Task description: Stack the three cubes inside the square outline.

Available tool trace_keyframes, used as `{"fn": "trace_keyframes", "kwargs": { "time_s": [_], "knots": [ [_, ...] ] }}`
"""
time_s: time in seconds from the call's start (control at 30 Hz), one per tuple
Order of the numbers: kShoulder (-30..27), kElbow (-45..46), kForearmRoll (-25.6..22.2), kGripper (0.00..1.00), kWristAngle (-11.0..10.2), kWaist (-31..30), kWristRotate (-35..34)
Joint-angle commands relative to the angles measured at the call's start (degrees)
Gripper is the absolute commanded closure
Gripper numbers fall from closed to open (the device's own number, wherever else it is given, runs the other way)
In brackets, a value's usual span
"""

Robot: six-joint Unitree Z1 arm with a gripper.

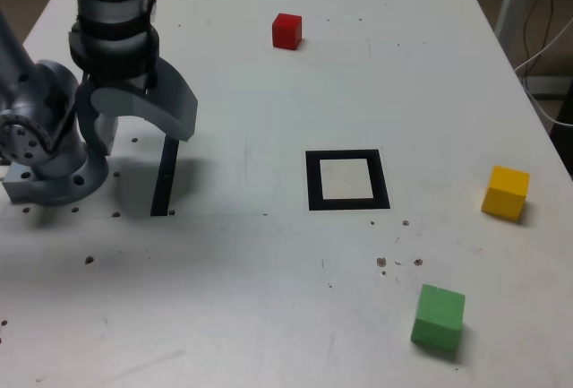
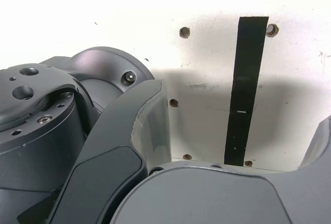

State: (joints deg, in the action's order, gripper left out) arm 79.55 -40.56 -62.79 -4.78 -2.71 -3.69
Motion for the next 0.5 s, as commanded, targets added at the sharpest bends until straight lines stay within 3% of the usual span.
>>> {"fn": "trace_keyframes", "kwargs": {
  "time_s": [0.0,0.47],
  "knots": [
    [-0.2,-0.2,-0.2,0.01,0.2,-0.1,-0.1],
    [-0.2,-0.1,-0.1,0.01,0.5,-0.1,-0.1]
  ]
}}
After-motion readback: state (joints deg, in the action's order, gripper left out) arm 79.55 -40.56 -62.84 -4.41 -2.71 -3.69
